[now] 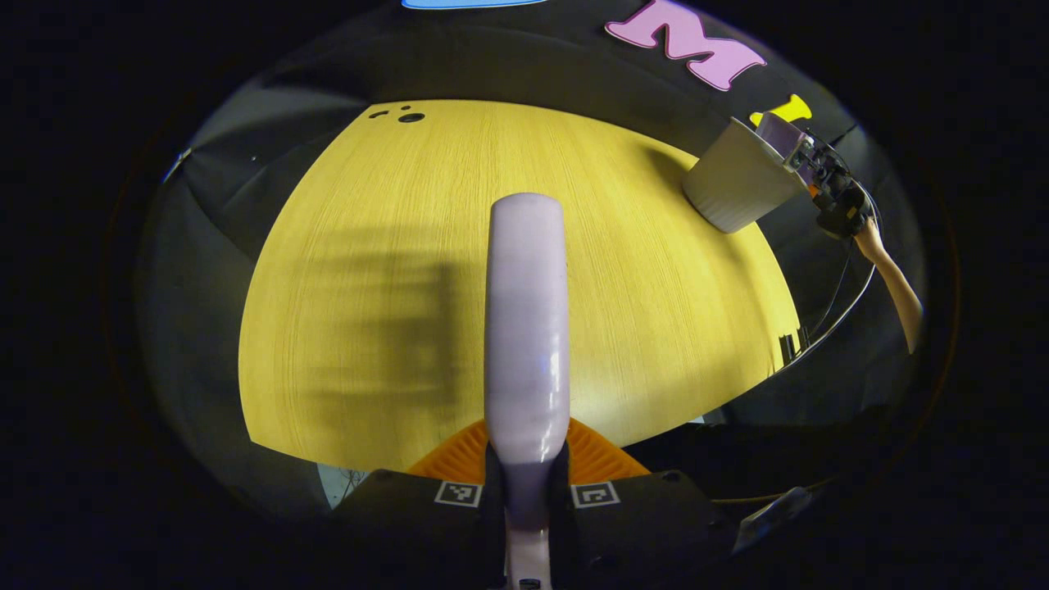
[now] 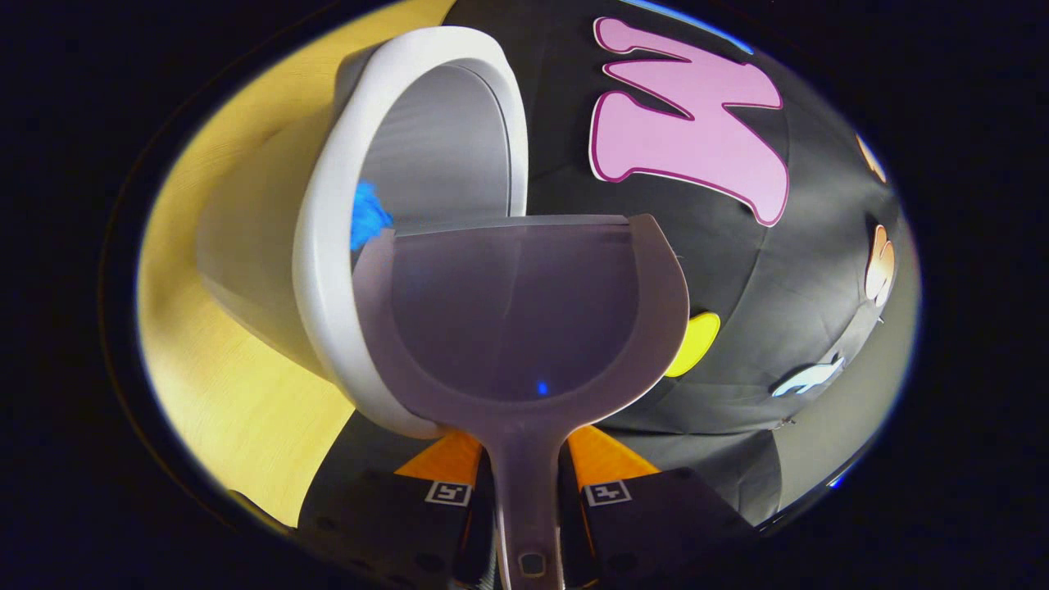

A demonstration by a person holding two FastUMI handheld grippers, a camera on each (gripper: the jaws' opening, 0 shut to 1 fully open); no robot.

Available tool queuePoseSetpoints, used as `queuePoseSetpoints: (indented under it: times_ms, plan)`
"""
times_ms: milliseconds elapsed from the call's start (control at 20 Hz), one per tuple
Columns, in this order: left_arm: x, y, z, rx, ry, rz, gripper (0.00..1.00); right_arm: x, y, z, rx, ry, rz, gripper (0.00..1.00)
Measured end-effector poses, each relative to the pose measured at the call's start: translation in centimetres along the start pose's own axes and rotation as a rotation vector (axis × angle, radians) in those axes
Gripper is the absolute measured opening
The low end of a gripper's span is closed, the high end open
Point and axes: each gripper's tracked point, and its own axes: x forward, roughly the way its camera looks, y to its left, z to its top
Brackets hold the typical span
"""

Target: Pick up the small broom and dustpan from the desktop, sweep the trash into the dustpan with the broom, and then empty the trash into the garbage bin.

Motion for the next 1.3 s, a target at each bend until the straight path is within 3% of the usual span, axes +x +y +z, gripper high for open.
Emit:
queuePoseSetpoints:
  times_ms: [200,350,650,950,1300]
  plan:
    - [0.2,-1.1,0.5,-0.021,-0.012,-0.024,0.25,0.0,0.3,-0.2,0.091,0.000,0.056,0.35]
    - [0.1,-1.6,1.8,-0.043,-0.055,-0.027,0.25,-0.1,0.6,-0.2,0.231,0.028,0.131,0.35]
    - [-0.8,-1.6,3.4,-0.105,-0.114,-0.063,0.25,-0.6,0.0,0.3,0.692,0.106,0.272,0.35]
    - [-1.8,0.5,4.3,-0.147,-0.170,-0.024,0.27,-1.7,-1.3,3.0,1.136,0.100,0.426,0.35]
    - [-1.5,-0.5,4.3,-0.118,-0.182,-0.014,0.25,-3.6,-3.5,5.4,1.224,-0.038,0.509,0.38]
